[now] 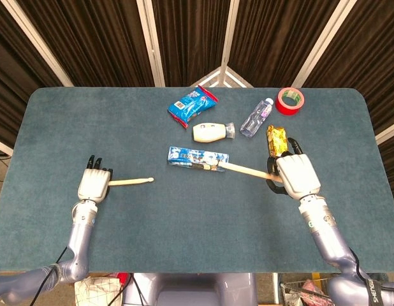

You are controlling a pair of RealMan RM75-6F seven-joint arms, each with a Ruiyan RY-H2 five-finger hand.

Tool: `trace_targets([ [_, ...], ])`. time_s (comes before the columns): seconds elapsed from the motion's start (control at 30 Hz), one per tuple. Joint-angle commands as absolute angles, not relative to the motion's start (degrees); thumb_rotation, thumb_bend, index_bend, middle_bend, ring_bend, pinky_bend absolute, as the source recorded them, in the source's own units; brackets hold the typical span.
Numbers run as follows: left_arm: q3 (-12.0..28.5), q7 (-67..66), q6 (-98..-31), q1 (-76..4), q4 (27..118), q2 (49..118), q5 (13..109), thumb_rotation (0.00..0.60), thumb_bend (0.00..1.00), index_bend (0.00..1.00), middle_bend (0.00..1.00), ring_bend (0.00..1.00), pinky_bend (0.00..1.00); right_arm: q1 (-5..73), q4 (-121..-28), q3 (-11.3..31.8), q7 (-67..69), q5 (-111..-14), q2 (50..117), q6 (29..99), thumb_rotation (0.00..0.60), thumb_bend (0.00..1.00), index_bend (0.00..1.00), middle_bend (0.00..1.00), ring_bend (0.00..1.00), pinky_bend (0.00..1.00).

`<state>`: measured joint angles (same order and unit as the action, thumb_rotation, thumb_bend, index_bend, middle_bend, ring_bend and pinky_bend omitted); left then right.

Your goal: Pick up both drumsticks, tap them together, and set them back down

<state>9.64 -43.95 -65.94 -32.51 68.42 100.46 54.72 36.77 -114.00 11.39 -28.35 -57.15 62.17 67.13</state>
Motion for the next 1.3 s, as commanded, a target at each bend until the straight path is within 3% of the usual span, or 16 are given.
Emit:
trace_targets([
  [0.03, 9.5, -44.7, -66.2, -32.5, 68.6, 100.4, 54.7, 0.6, 0.45, 0.48, 0.5, 0.12, 0.03, 36.8, -114.1, 11.4, -28.5, -57.1, 62.2, 67.2, 0.6, 0.47, 0.7, 0.61, 0.42, 0.07],
  [1.3, 7.7, -54.4, -68.8, -33.0, 69.8, 100.7, 52.8, 0.6, 0.52, 0.54, 0.54, 0.13, 0.03, 36.7, -114.1, 11.2, -29.1, -56.7, 61.7, 67.6, 0.6, 0.47, 0.71, 0.62, 0.42, 0.07],
])
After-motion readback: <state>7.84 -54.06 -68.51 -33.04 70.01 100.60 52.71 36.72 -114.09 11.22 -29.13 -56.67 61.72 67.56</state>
